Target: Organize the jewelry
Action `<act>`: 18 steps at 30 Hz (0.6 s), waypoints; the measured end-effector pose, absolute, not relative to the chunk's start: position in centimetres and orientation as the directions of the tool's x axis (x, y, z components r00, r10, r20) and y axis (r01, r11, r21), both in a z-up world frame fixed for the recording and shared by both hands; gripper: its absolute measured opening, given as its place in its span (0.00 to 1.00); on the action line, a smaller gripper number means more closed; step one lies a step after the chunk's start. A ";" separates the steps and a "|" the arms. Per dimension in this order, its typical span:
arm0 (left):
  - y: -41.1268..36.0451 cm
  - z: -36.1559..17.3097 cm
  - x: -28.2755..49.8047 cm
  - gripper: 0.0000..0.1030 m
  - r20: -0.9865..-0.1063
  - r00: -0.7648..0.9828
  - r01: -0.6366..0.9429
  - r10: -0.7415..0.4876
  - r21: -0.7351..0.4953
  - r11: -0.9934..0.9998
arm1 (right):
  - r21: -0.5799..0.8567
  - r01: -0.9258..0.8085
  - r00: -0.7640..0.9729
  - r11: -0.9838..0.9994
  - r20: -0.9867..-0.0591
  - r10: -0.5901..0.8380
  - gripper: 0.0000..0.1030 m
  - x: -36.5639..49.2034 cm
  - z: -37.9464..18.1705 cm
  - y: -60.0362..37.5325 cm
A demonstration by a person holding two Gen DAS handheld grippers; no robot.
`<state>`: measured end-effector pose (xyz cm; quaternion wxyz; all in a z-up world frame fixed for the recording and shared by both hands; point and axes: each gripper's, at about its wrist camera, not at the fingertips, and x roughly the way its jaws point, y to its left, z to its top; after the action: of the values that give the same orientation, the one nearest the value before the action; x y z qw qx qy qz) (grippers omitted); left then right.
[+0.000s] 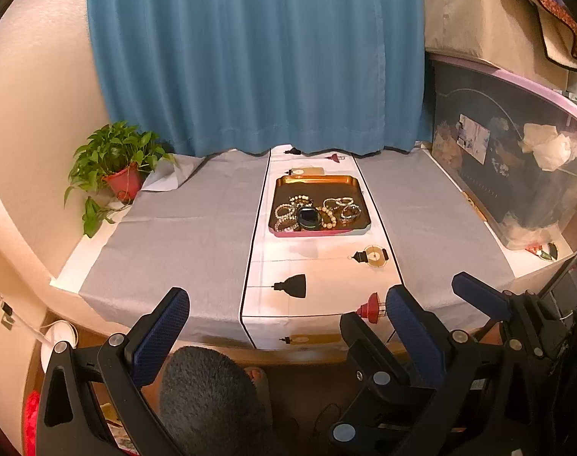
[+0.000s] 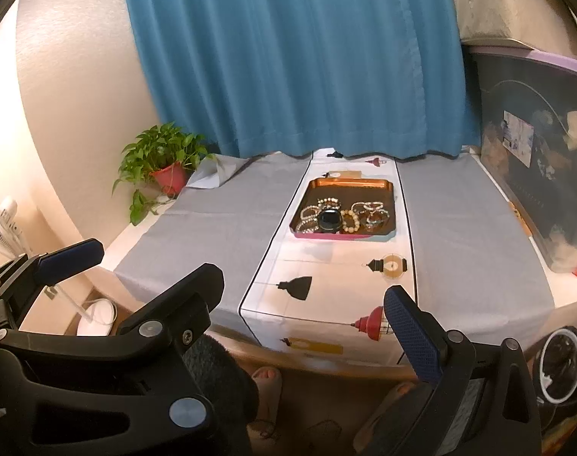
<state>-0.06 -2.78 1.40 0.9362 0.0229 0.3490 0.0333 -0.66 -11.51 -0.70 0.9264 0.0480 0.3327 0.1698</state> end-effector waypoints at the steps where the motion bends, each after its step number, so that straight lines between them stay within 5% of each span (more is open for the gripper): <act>1: -2.8 1.4 -0.1 1.00 -0.654 0.753 -0.045 0.078 0.067 0.997 | 0.203 -0.282 0.719 0.938 -0.602 0.347 0.95 -0.7 -0.8 -11.5; 18: -3.0 0.8 0.1 1.00 -0.665 0.743 -0.040 0.077 0.071 0.997 | 0.214 -0.280 0.710 0.936 -0.611 0.352 0.95 -0.7 -1.5 -12.0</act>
<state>0.12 -2.98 0.84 0.9332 0.0260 0.3569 0.0315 -0.70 -11.98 -1.47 0.9230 0.0526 0.3405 0.1711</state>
